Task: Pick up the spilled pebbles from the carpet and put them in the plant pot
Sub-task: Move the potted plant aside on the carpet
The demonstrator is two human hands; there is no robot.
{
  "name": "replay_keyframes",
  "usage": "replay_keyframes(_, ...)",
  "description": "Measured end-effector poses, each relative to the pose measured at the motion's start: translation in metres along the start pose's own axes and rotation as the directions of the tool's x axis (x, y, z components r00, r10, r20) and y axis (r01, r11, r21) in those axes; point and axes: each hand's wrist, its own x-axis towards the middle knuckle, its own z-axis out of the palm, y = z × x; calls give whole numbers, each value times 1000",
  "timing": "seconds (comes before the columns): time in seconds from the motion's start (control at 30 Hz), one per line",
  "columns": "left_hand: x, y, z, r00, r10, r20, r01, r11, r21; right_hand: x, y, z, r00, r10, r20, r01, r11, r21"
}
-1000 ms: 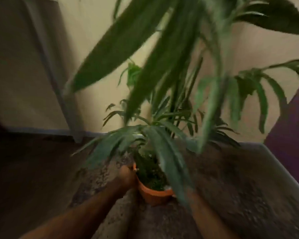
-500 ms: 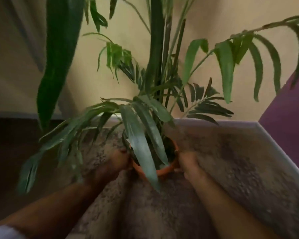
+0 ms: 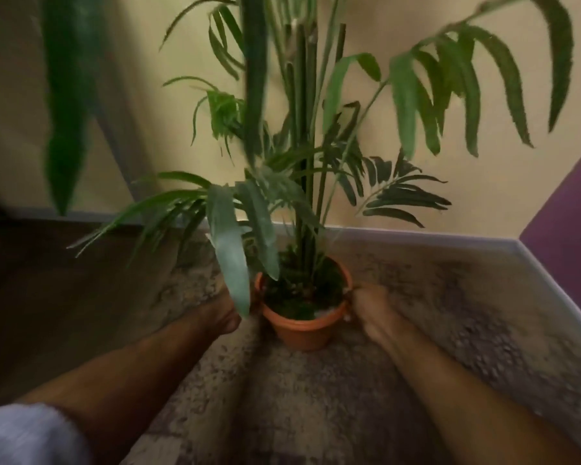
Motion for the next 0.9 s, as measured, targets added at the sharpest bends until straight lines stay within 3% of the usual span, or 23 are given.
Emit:
replay_keyframes(0.07, -3, 1, -4, 999, 36, 23, -37, 999, 28, -7, -3, 7, 999, -32, 23, 32, 999, 21)
replay_keyframes(0.33, -21, 12, -30, 976, -46, -215, 32, 997, -66, -23, -15, 47, 992, -47, 114, 40, 997, 64)
replay_keyframes(0.7, -42, -3, -61, 980, 93, -178, -60, 982, 178, -39, 0, 66, 990, 2, 142, -8, 999, 43)
replay_keyframes(0.9, -49, -3, -49, 963, 58, -264, -29, 993, 112, -40, -1, 52, 966, 28, 259, -6, 996, -86)
